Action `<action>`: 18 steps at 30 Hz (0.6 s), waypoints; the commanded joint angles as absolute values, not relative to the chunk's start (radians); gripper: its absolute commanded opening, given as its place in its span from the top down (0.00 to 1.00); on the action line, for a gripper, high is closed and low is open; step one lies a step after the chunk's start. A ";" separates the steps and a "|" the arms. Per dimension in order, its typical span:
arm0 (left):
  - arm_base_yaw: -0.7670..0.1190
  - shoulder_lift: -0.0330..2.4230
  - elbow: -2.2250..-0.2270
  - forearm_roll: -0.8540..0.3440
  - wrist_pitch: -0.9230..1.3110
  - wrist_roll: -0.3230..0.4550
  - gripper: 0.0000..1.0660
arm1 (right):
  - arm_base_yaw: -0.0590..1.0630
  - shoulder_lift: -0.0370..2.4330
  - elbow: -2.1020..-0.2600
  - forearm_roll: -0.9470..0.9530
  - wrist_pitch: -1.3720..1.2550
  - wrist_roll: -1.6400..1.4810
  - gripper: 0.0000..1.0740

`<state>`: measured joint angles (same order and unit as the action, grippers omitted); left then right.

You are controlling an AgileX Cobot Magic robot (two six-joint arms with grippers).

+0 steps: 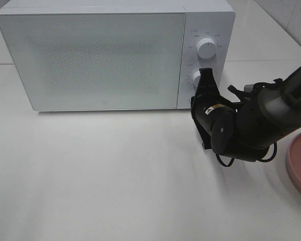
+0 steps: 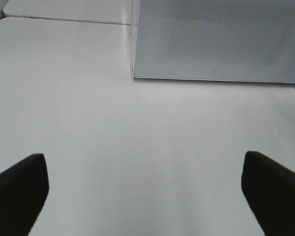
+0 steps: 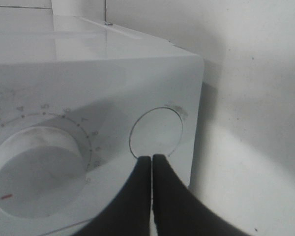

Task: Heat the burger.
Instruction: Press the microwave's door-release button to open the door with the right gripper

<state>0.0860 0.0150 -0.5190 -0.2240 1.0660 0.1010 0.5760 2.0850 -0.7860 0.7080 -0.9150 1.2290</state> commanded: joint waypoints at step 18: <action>0.082 0.013 -0.518 -0.227 1.068 0.102 0.06 | 0.535 2.143 -0.864 0.677 -0.895 1.244 1.00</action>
